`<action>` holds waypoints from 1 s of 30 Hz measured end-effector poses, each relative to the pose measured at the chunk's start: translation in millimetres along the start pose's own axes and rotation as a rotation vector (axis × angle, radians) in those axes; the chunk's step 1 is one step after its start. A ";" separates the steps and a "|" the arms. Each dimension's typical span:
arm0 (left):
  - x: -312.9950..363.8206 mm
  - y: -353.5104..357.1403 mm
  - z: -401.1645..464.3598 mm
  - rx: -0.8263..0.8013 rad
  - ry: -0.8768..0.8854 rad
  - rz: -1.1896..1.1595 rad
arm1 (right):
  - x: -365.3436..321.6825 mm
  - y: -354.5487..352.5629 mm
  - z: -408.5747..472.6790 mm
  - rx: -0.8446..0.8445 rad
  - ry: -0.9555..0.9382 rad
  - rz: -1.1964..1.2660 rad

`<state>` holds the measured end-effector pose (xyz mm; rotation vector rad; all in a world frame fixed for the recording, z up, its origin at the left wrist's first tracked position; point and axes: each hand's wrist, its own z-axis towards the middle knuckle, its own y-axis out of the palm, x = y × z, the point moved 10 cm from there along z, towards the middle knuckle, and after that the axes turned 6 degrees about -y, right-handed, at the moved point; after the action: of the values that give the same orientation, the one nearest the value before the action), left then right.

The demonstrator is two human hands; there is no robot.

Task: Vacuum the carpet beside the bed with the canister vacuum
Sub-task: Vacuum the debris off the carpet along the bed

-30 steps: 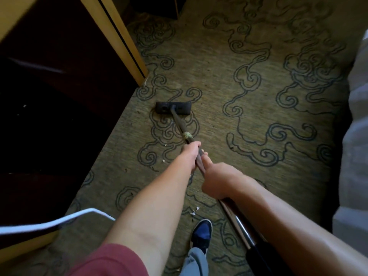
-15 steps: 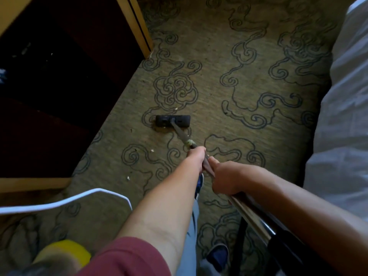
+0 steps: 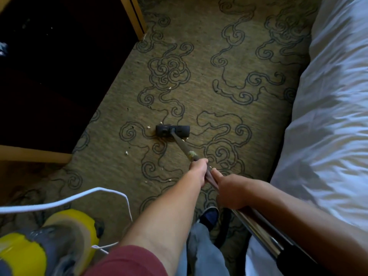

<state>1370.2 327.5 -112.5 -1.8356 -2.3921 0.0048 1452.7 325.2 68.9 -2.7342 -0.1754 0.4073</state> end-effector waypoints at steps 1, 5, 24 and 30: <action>-10.5 0.0 -1.1 0.006 -0.016 -0.001 | -0.2 4.5 -5.0 0.001 -0.004 -0.012; -13.9 -2.0 -15.7 0.028 -0.023 -0.036 | -9.0 -6.3 -24.5 0.022 -0.012 -0.045; 364.3 2.4 46.0 -0.054 0.198 0.095 | -40.9 -289.0 131.3 0.284 0.004 0.088; 395.7 -3.0 82.9 -0.018 0.163 0.159 | -30.2 -308.2 178.2 0.289 -0.031 0.378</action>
<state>1258.4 713.6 -155.8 -1.9477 -2.1408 -0.1455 1349.1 665.4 34.1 -2.4686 0.3706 0.5308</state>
